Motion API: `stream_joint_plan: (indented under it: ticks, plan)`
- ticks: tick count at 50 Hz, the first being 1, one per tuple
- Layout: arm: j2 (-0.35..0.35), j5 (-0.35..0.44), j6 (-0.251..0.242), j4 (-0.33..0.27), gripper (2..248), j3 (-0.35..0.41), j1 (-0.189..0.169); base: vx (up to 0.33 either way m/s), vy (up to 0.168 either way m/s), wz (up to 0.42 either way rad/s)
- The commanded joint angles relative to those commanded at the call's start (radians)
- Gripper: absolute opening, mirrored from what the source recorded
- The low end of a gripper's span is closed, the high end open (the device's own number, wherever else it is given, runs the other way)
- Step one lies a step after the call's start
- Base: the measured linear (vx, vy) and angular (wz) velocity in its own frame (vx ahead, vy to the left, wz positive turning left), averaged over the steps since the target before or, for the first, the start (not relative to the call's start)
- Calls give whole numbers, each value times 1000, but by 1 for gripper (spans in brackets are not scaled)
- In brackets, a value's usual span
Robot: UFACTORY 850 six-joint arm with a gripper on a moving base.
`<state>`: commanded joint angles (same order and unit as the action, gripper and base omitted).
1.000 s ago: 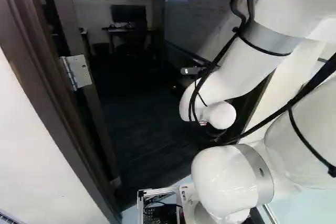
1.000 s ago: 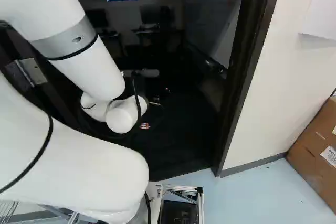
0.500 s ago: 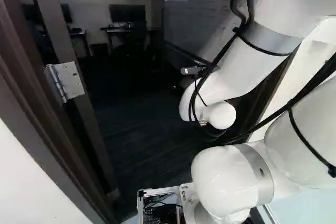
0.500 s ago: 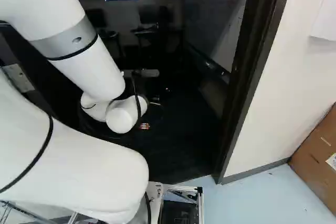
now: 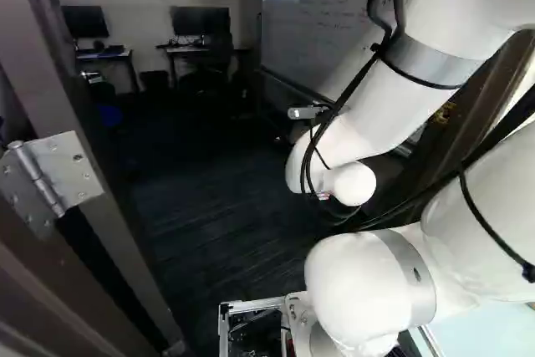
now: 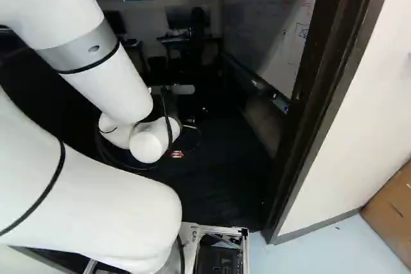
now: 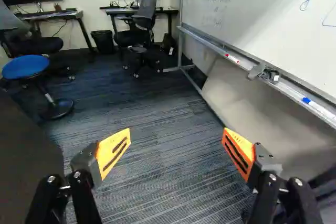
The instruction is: Open the door and move inside
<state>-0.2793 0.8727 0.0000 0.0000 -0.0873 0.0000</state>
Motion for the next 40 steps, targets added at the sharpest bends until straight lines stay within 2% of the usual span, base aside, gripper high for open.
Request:
stream_joint_plan:
  ticks: [29, 40]
  plan:
    - [0, 0, 0, 0, 247, 0, 0, 220, 2, -16]
    - [0, 0, 0, 0, 247, 0, 0, 216, 27, 100]
